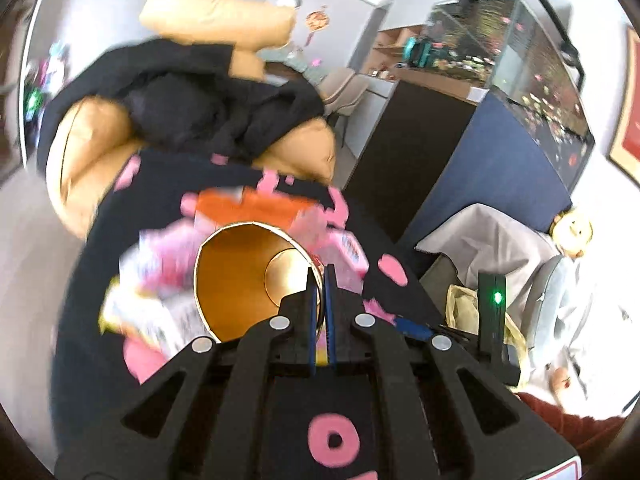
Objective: Collect trash
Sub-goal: 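Grasp the pink snack packet with the right tool while the left tool lifts the red cup, then carry both items to the yellow bag while the left tool releases the red cup inside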
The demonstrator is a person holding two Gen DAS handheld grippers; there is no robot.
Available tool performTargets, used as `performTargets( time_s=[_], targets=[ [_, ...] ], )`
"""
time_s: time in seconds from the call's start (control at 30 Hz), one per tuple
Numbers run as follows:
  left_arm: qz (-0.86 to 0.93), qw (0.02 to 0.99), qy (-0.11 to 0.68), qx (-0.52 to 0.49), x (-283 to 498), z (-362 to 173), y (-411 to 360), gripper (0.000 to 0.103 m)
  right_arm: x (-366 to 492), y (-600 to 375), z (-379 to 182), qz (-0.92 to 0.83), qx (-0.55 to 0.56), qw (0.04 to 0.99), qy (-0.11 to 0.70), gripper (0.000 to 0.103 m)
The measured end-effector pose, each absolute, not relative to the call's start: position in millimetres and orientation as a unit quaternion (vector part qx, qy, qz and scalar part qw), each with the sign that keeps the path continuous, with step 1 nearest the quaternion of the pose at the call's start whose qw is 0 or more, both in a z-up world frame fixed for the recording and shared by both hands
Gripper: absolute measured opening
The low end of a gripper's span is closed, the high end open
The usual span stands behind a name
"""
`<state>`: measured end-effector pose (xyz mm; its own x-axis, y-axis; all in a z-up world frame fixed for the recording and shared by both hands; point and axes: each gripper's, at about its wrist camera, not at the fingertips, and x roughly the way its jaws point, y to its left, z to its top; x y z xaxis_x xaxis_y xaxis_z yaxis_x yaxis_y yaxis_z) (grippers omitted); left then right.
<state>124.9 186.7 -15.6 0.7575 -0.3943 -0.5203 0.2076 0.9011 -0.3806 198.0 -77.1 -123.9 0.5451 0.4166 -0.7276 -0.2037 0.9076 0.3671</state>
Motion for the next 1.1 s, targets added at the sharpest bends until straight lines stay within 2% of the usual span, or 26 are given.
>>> performTargets(
  time_s=[0.07,0.17,0.23,0.37,0.77,1.1],
  targets=[
    [-0.160,0.918,0.317,-0.178,121,-29,191,0.003,203,-76,-128,0.189,0.156,0.858,0.452,0.052],
    [-0.154,0.908,0.338,-0.193,121,-45,194,0.003,209,-66,-130,0.191,0.143,0.860,0.450,0.051],
    [-0.150,0.909,0.340,-0.189,121,-46,195,0.003,211,-57,-131,0.203,0.113,0.859,0.456,0.022],
    [-0.162,0.914,0.322,-0.186,113,-38,195,0.003,202,-63,-124,0.208,0.105,0.865,0.444,0.013],
    [-0.230,0.911,0.309,-0.148,100,-8,140,0.003,132,-166,-43,0.147,0.080,0.927,0.336,0.010],
    [-0.330,0.874,0.343,-0.099,96,3,32,0.003,64,-276,0,0.043,0.038,0.962,0.265,0.010]
  ],
)
